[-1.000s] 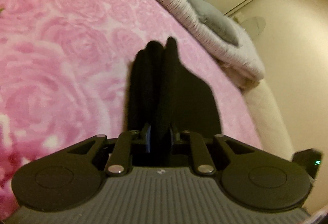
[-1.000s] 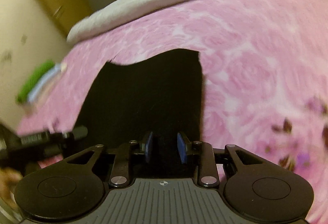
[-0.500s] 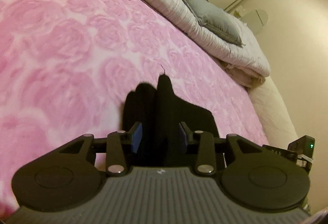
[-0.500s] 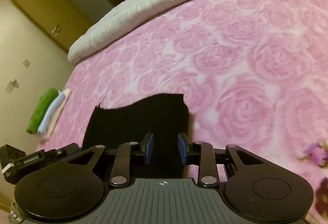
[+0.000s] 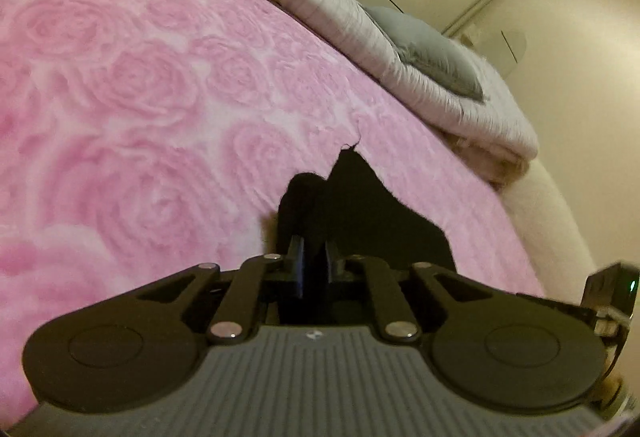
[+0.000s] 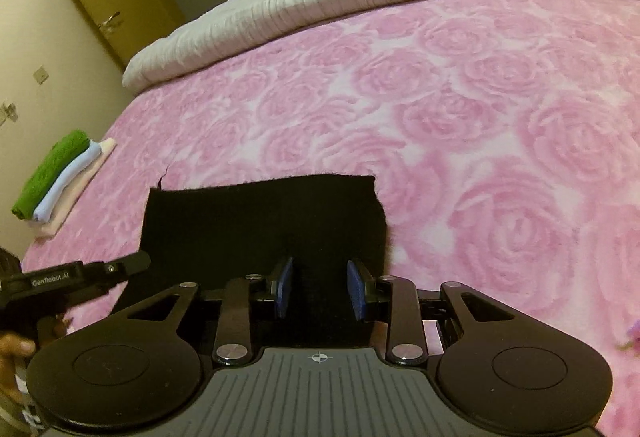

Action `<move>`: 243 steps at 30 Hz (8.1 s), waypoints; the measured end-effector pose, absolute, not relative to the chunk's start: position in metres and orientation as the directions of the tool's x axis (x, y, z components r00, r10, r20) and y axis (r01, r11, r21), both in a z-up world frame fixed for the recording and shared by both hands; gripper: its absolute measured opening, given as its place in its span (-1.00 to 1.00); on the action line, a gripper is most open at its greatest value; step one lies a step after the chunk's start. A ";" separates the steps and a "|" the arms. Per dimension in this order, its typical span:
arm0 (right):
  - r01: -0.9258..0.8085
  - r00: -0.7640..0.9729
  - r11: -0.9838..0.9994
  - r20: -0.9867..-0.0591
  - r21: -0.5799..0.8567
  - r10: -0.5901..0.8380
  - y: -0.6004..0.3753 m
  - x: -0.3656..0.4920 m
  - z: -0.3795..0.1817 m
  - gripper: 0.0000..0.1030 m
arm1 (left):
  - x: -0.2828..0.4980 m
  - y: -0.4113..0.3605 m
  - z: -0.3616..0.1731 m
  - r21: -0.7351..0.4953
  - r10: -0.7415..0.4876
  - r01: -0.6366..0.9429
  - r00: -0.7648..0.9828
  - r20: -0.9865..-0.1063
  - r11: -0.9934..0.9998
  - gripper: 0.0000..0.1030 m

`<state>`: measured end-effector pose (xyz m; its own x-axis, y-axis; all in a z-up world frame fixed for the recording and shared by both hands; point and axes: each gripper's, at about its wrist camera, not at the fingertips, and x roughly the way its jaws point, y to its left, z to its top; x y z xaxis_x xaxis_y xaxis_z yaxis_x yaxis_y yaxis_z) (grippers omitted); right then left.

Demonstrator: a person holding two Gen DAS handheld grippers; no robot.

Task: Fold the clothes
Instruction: 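Lower the folded black garment onto the bed with both grippers, then open both grippers and pull back from the folded black garment, then grasp the edge of the folded black garment with both grippers, then lift the black garment with both grippers and carry it toward the towel stack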

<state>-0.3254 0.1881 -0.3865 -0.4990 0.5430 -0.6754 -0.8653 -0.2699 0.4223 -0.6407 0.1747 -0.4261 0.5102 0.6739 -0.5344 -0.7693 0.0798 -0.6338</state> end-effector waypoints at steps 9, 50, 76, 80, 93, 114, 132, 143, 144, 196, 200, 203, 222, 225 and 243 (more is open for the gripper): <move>-0.853 -0.519 -0.311 -0.614 0.420 0.594 0.100 -0.292 -0.352 -0.40 | -0.627 0.113 -0.395 -0.567 0.674 -0.822 0.451 -0.586 0.057 -0.81; -0.950 -0.282 -0.277 -0.776 0.144 0.564 -0.005 -0.339 -0.345 -0.25 | -0.529 -0.010 -0.353 -0.069 0.588 -0.997 0.042 -0.808 -0.023 -0.56; -0.955 -0.276 -0.263 -0.740 0.138 0.614 -0.045 -0.332 -0.313 -0.17 | -0.516 -0.053 -0.316 -0.053 0.671 -0.999 0.040 -0.740 0.001 -0.40; -0.954 -0.281 -0.266 -0.726 0.139 0.627 -0.052 -0.333 -0.306 -0.17 | -0.515 -0.060 -0.310 -0.055 0.684 -0.998 0.043 -0.728 0.005 -0.39; -0.951 -0.290 -0.281 -0.704 0.132 0.649 -0.064 -0.334 -0.295 -0.15 | -0.521 -0.075 -0.303 -0.074 0.699 -0.997 0.060 -0.712 0.011 -0.37; -0.919 -0.347 -0.035 -0.760 0.394 0.550 0.000 -0.267 -0.361 -0.13 | -0.598 -0.004 -0.352 -0.380 0.620 -0.922 0.257 -0.741 -0.073 -0.33; -0.647 -0.620 0.106 -0.602 0.755 0.504 0.072 -0.234 -0.401 0.44 | -0.648 0.091 -0.412 -0.700 0.600 -0.700 0.501 -0.623 -0.142 0.03; -0.615 -0.648 0.103 -0.575 0.782 0.499 0.103 -0.240 -0.412 0.48 | -0.653 0.119 -0.437 -0.758 0.581 -0.632 0.561 -0.590 -0.161 0.14; -0.608 -0.654 0.103 -0.569 0.788 0.498 0.105 -0.239 -0.413 0.48 | -0.652 0.121 -0.438 -0.765 0.578 -0.625 0.570 -0.584 -0.156 0.14; -0.368 -0.927 -0.089 -0.357 0.926 0.118 0.234 -0.427 -0.201 -0.17 | -0.761 0.142 -0.174 -0.753 0.636 -0.632 0.509 -0.580 -0.181 -0.42; -0.368 -0.925 -0.073 -0.357 0.927 0.131 0.226 -0.508 -0.196 -0.17 | -0.818 0.134 -0.165 -0.760 0.659 -0.624 0.495 -0.566 -0.184 -0.42; -0.367 -0.924 -0.061 -0.356 0.928 0.142 0.220 -0.568 -0.192 -0.16 | -0.879 0.132 -0.164 -0.763 0.653 -0.625 0.509 -0.561 -0.168 -0.42; -0.394 -0.906 -0.051 -0.379 0.918 0.191 0.293 -0.954 -0.215 -0.16 | -1.293 0.251 -0.186 -0.716 0.643 -0.674 0.469 -0.606 -0.183 -0.42; -0.411 -0.895 -0.051 -0.392 0.910 0.215 0.316 -0.992 -0.232 -0.16 | -1.327 0.281 -0.199 -0.709 0.641 -0.680 0.461 -0.614 -0.190 -0.42; -0.523 -0.823 -0.024 -0.497 0.852 0.276 0.359 -1.044 -0.280 -0.14 | -1.379 0.354 -0.271 -0.712 0.564 -0.683 0.527 -0.635 -0.163 -0.41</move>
<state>-1.0444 0.3592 -0.2804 -0.8229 0.2758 -0.4968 -0.5226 -0.0241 0.8522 -1.3790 0.3539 -0.2707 0.5274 0.5644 -0.6350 -0.6828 -0.1632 -0.7122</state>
